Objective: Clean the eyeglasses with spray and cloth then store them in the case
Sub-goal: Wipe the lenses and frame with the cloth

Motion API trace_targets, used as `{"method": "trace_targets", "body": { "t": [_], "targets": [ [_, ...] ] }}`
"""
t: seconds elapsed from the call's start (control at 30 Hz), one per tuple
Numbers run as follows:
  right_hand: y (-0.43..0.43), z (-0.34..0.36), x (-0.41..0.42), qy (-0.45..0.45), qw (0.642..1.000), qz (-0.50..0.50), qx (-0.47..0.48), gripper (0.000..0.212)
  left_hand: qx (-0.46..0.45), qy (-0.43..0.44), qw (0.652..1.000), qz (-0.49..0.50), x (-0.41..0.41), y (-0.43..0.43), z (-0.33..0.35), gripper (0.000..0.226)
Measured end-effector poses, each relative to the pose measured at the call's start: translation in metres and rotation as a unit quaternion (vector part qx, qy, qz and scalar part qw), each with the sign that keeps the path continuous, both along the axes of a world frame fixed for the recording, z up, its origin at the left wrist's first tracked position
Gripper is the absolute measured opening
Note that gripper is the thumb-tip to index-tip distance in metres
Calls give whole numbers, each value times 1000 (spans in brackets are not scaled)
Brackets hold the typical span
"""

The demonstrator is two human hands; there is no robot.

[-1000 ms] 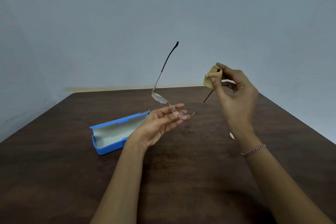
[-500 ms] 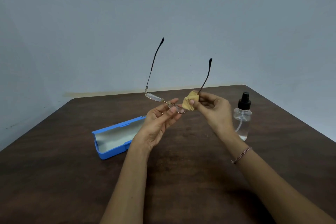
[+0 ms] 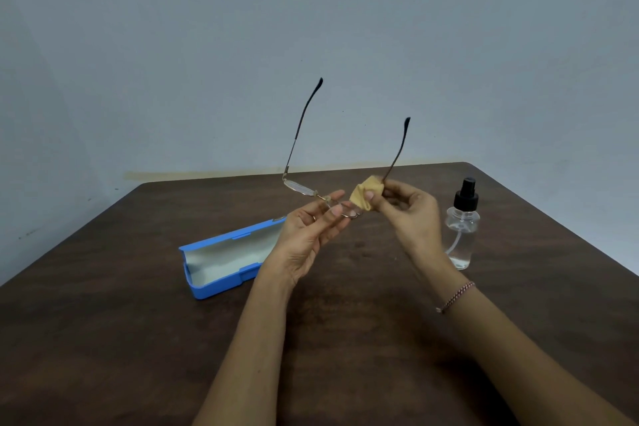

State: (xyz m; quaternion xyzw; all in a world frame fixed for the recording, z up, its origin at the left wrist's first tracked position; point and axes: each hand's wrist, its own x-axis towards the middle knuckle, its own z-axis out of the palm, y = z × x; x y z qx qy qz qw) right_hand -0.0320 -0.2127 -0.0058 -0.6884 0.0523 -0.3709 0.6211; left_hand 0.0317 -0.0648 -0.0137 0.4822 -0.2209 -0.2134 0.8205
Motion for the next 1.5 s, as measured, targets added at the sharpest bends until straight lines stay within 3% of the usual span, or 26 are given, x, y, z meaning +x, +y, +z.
{"method": "trace_targets", "body": {
  "t": [0.1, 0.2, 0.37, 0.73, 0.93, 1.03, 1.2, 1.5],
  "targets": [
    [-5, 7, -5, -47, 997, 0, 58, 23, 10, -13, 1000, 3, -2, -4, 0, 36],
    [1, 2, -2, -14, 998, 26, 50, 23, -3, -14, 1000, 20, -2, -8, -1, 29],
    [5, -6, 3, 19, 998, 42, 33, 26, -1, -19, 1000, 24, 0, -7, -1, 36],
    [-15, 38, -22, -124, 987, -16, 104, 30, 61, -45, 997, -33, 2, 5, -3, 39],
    [-13, 45, -32, -162, 986, -45, -13, 28, 73, -50, 995, -49, 3, 11, -1, 37],
    [-11, 42, -30, -174, 983, -62, -17, 27, 71, -55, 995, -40, 3, 12, 0, 33],
    [-11, 31, -17, -108, 993, -29, 47, 28, 43, -59, 997, -16, 1, 8, 1, 46],
    [8, 1, -4, -6, 998, 55, 14, 25, 18, -65, 998, 19, -2, 2, 2, 30]
  ]
}}
